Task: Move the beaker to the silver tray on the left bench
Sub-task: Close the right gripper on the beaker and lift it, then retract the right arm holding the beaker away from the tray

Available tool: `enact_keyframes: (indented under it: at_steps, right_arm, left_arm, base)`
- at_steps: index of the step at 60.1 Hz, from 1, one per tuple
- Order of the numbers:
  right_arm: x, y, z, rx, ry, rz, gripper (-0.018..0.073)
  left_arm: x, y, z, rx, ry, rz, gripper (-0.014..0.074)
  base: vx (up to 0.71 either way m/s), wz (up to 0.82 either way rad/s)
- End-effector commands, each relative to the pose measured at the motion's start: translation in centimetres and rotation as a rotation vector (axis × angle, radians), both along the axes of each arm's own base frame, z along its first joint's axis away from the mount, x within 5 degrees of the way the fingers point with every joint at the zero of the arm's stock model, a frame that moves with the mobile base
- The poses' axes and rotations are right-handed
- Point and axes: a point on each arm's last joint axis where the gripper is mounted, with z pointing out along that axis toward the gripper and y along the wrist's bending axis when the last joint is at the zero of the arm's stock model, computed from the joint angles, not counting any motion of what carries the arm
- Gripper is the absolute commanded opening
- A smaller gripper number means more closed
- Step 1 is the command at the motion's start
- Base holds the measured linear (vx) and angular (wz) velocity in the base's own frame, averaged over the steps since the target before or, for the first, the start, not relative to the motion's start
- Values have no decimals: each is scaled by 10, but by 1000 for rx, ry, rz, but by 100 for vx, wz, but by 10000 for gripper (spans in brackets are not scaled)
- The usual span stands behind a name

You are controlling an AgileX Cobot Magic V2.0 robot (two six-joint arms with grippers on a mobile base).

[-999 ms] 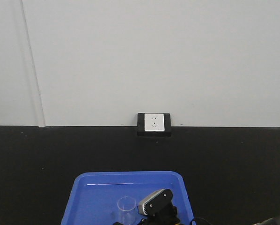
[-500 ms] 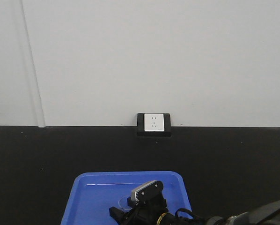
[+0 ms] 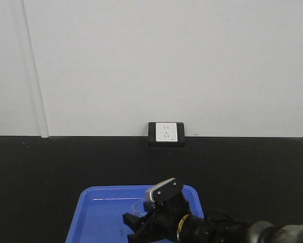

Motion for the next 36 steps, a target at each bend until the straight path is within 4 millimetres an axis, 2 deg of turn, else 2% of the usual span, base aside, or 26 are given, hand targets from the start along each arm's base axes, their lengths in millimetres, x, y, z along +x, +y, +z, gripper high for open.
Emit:
enact_keyframes:
  at_steps: [1,4,10,21,24,29,36]
  right_arm:
    - [-22,-16,70,40,-92,-46,-14]
    - [-39,-29,93,22,-101,-83,-14]
    - [-79,-58,124,-19,-111,-152,-14]
    - [-155,-107,143,-30,-154,-229,-14]
    - [-175,-119,142,-24,-170,-242,-14]
    - [-202,-135,142,1,-220,-256,-14]
    - [-229,-152,144,-16,-310,-274,-14]
  left_arm:
    - [2,-1,0,-5,-64,-10,1]
    - [2,-1,0,-5,-64,-10,1]
    - [2,-1,0,-5,-64,-10,1]
    - [2,-1,0,-5,-64,-10,1]
    - [2,-1,0,-5,-64,-10,1]
    - [2,-1,0,-5,-64,-10,1]
    - [2,-1,0,-5,-64,-10,1]
  base:
    - [0,0]
    - [0,0]
    - [0,0]
    - [0,0]
    - [0,0]
    - [0,0]
    - [0,0]
